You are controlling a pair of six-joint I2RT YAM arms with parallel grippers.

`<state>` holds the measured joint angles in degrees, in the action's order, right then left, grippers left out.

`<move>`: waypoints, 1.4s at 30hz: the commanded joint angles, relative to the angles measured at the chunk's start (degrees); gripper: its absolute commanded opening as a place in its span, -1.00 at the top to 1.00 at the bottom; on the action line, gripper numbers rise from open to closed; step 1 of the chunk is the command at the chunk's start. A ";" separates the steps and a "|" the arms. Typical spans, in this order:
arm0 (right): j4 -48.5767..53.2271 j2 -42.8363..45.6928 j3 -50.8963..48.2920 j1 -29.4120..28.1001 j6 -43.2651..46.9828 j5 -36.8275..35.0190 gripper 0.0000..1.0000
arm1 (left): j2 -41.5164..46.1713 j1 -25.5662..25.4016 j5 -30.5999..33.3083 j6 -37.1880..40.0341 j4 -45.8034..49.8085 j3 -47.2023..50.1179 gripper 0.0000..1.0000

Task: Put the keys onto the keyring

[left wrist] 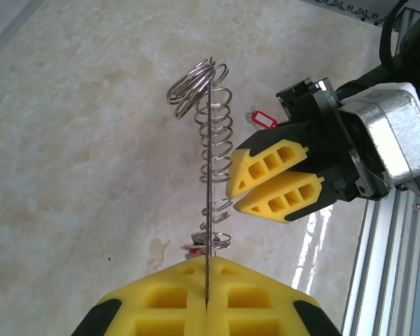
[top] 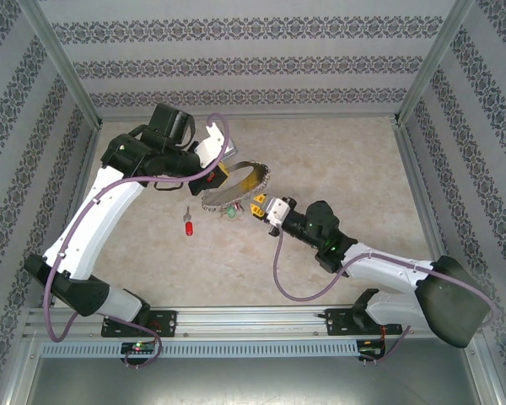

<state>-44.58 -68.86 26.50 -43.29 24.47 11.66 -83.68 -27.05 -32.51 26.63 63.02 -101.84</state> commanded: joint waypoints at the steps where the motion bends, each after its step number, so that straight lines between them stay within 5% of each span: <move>1: -4.09 -0.83 1.51 -0.71 0.80 -0.76 0.65 | 1.90 -0.68 -1.24 1.25 -1.26 0.30 1.00; 29: -3.84 -4.04 3.91 -3.56 -0.21 2.84 0.79 | 4.47 -0.78 -1.43 0.53 -3.15 2.65 1.00; 42: -7.61 -5.93 3.83 -6.23 1.70 -4.08 0.71 | 5.33 -0.85 -1.55 -0.05 -3.24 3.05 1.00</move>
<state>-48.36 -74.17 29.15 -48.66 25.06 10.04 -80.16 -27.05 -32.53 26.63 62.30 -98.96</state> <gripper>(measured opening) 0.146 0.063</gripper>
